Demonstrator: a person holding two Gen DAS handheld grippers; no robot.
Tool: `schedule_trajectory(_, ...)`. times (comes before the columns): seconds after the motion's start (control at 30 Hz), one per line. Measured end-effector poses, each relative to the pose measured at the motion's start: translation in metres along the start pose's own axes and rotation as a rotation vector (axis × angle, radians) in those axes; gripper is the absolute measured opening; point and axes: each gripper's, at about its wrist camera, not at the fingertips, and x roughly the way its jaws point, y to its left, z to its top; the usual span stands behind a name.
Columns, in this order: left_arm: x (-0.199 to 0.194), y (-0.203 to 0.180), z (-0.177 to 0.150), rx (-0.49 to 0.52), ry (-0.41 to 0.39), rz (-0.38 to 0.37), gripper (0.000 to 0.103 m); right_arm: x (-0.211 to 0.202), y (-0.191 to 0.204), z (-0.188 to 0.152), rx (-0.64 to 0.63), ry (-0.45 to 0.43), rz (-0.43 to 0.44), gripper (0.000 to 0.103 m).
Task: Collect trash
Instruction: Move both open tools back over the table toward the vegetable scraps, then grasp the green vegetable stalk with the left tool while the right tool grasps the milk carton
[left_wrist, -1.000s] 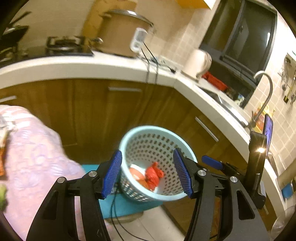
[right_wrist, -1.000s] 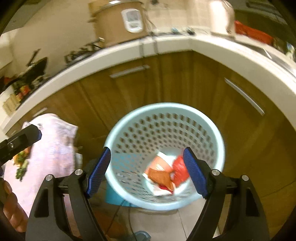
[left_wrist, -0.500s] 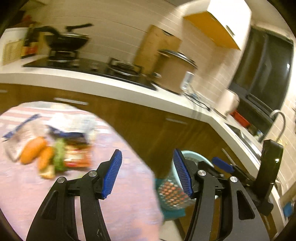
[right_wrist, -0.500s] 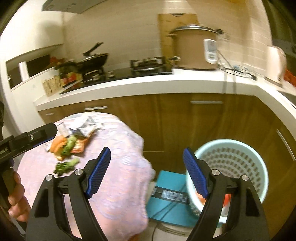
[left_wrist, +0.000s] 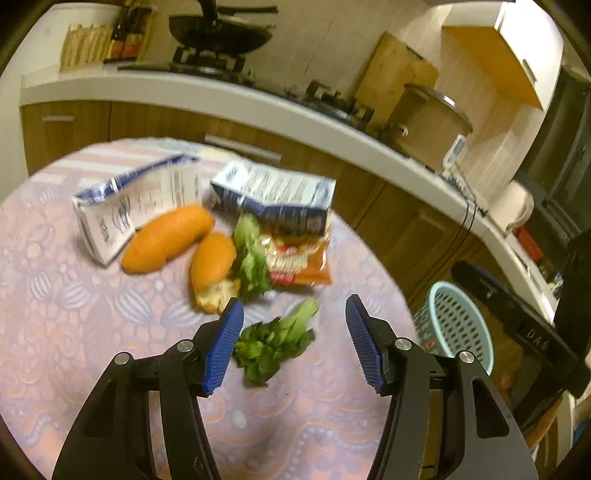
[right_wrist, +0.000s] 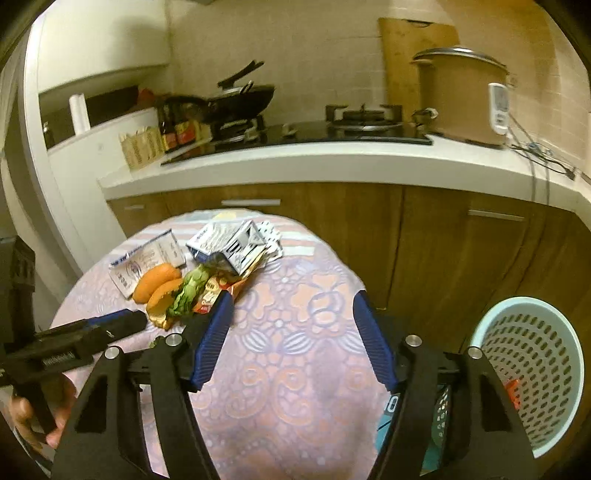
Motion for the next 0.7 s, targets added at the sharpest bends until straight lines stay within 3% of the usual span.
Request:
schedule_trajectory(0.3, 0.04, -0.015, -0.014, 0.125, 0.098, 0.062, 0.055, 0.024, 0.011, -0.001, -0.032, 0.039, -0.005, 0.063)
schedule_trajectory(0.7, 0.049, -0.015, -0.017, 0.159, 0.115, 0.114, 0.055, 0.042, 0.017, 0.022, -0.072, 0.02, 0.032, 0.063)
